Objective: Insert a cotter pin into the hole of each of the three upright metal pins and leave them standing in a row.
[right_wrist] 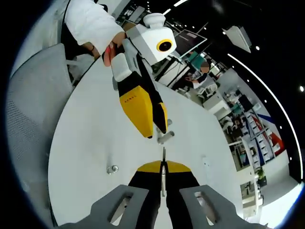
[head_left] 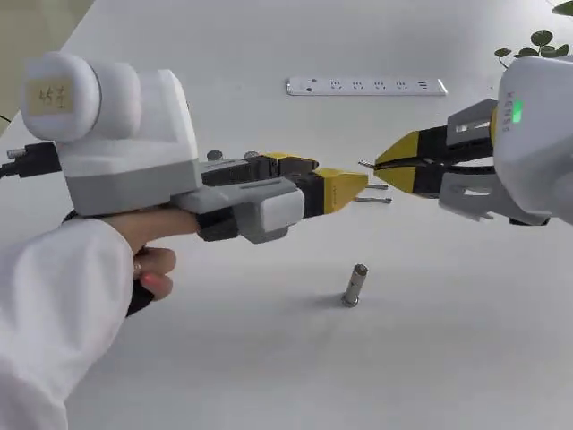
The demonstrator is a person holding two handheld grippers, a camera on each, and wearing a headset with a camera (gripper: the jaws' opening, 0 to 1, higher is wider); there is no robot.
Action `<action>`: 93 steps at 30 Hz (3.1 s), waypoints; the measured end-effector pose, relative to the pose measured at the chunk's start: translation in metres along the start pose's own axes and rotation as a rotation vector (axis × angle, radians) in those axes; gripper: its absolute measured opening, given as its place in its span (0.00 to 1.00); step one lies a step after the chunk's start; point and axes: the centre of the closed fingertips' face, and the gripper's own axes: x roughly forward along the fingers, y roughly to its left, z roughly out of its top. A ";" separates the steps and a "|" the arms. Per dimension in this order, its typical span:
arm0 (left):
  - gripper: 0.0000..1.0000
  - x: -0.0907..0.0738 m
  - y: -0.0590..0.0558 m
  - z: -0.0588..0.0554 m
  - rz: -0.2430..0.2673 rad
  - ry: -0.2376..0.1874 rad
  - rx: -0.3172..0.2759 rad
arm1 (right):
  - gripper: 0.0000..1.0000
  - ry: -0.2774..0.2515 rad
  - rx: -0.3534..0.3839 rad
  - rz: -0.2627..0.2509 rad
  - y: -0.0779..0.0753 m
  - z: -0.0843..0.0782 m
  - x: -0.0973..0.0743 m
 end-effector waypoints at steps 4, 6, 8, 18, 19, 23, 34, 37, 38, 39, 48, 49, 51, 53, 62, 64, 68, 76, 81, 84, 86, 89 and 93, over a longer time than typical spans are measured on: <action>0.18 0.005 -0.004 -0.003 -0.021 0.019 -0.028 | 0.00 -0.009 0.004 -0.005 0.005 0.004 -0.003; 0.17 0.007 -0.006 -0.005 -0.029 0.029 -0.034 | 0.00 -0.015 -0.002 -0.006 0.007 0.007 -0.004; 0.14 0.009 -0.008 -0.007 -0.042 0.038 -0.055 | 0.00 -0.019 -0.008 -0.005 0.009 0.009 -0.005; 0.03 0.015 -0.012 -0.010 -0.066 0.057 -0.054 | 0.00 -0.025 -0.033 -0.020 0.008 0.017 -0.009; 0.02 0.015 -0.013 -0.010 -0.071 0.059 -0.060 | 0.00 -0.023 -0.034 -0.021 0.008 0.017 -0.009; 0.01 0.014 -0.014 -0.010 -0.084 0.070 -0.054 | 0.00 -0.024 -0.037 -0.019 0.009 0.019 -0.010; 0.00 0.012 -0.016 -0.014 -0.099 0.102 -0.006 | 0.00 -0.028 -0.039 -0.010 0.014 0.020 -0.012; 0.00 0.011 -0.017 -0.016 -0.089 0.122 -0.011 | 0.00 -0.028 -0.040 -0.007 0.015 0.019 -0.012; 0.00 0.011 -0.017 -0.017 -0.087 0.125 -0.002 | 0.00 -0.027 -0.043 -0.006 0.016 0.019 -0.011; 0.00 0.011 -0.017 -0.017 -0.083 0.128 0.004 | 0.00 -0.026 -0.047 -0.006 0.016 0.019 -0.011; 0.00 0.009 -0.015 -0.034 -0.061 0.189 -0.104 | 0.00 -0.032 -0.034 0.030 0.030 0.015 -0.007; 0.00 0.008 -0.015 -0.035 -0.060 0.192 -0.107 | 0.00 -0.034 -0.032 0.031 0.032 0.015 -0.007; 0.00 0.009 -0.016 -0.037 -0.056 0.197 -0.098 | 0.00 -0.038 -0.021 0.032 0.034 0.014 -0.006; 0.00 0.009 -0.017 -0.037 -0.042 0.196 -0.070 | 0.00 -0.038 -0.019 0.031 0.034 0.014 -0.007; 0.00 0.010 -0.019 -0.041 -0.047 0.209 -0.092 | 0.00 -0.048 0.000 0.038 0.037 0.011 -0.009; 0.00 0.010 -0.020 -0.041 -0.049 0.210 -0.085 | 0.00 -0.053 0.009 0.038 0.037 0.011 -0.009; 0.00 0.012 -0.020 -0.043 -0.045 0.213 -0.084 | 0.00 -0.048 0.005 0.041 0.038 0.008 -0.009; 0.00 0.012 -0.020 -0.046 -0.048 0.223 -0.079 | 0.00 -0.070 0.028 0.053 0.042 0.007 -0.009; 0.00 0.010 -0.021 -0.047 -0.056 0.220 -0.037 | 0.04 -0.099 0.081 0.062 0.040 0.008 -0.010; 0.00 0.008 -0.021 -0.047 -0.062 0.217 -0.031 | 0.12 -0.110 0.132 0.074 0.040 0.006 -0.011; 0.00 0.005 -0.021 -0.046 -0.075 0.208 0.021 | 0.14 -0.114 0.178 0.092 0.042 0.002 -0.010; 0.00 0.002 -0.025 -0.044 -0.089 0.193 0.005 | 0.17 -0.141 0.270 0.098 0.044 -0.001 -0.011; 0.00 -0.003 -0.025 -0.039 -0.096 0.171 0.061 | 0.22 -0.176 0.376 0.107 0.044 -0.002 -0.014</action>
